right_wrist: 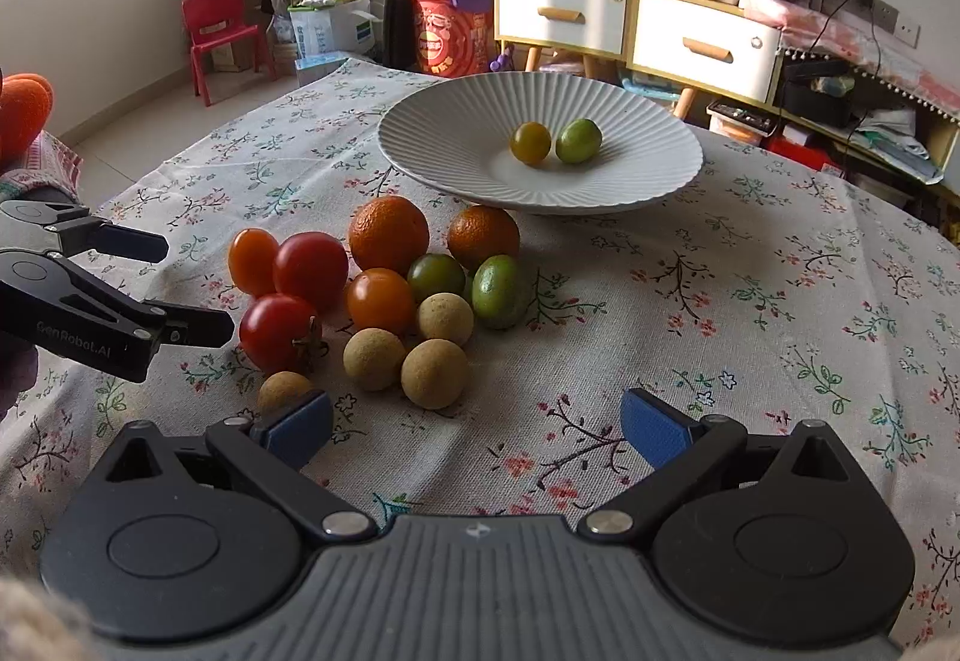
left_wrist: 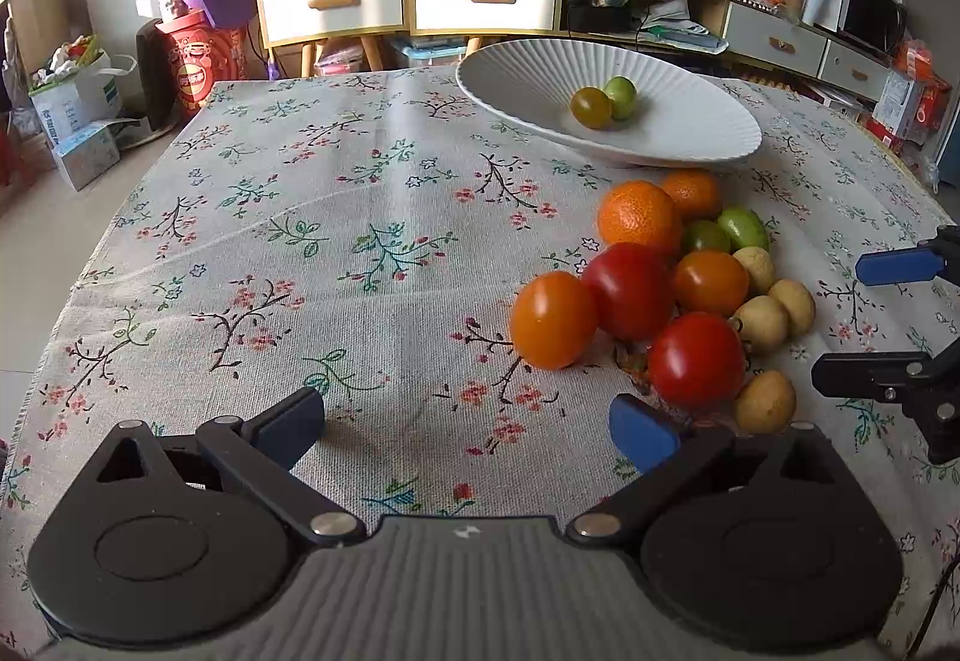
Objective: Organize fruits
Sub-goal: 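Withdraw both open tools back toward the fruit cluster, then grasp an orange tomato with the left tool while the right tool grasps a brown round fruit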
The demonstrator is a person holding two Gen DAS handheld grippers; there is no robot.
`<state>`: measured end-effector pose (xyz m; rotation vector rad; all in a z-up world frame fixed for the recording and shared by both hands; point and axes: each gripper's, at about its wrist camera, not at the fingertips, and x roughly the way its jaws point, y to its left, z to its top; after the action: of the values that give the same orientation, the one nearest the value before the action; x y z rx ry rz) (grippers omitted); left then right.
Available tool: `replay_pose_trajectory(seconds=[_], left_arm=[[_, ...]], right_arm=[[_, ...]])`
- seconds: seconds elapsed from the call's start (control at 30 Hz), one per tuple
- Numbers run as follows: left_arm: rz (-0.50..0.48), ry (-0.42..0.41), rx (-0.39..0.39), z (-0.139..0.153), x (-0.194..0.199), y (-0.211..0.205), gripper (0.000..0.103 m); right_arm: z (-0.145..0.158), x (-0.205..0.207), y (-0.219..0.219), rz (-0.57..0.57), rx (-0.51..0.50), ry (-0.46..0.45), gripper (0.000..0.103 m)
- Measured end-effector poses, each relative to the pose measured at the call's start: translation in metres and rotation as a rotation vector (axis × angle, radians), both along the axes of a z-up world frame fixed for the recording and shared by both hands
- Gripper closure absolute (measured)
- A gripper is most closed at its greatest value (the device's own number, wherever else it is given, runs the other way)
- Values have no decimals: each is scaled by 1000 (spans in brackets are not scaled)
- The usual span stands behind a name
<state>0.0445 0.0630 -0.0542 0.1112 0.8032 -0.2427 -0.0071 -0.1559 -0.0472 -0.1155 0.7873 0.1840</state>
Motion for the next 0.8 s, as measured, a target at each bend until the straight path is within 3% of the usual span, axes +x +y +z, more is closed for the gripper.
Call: replay_pose_trajectory(seconds=[0.33, 0.47, 0.8], left_arm=[[-36, -65, -28, -2, 0, -5, 6], [-54, -79, -38, 0, 1, -7, 19], [-80, -81, -90, 4, 2, -10, 50]], right_arm=[[-9, -4, 2, 31, -44, -23, 7], [-7, -5, 5, 46, -58, -41, 16], [-3, -6, 12, 97, -39, -39, 50]])
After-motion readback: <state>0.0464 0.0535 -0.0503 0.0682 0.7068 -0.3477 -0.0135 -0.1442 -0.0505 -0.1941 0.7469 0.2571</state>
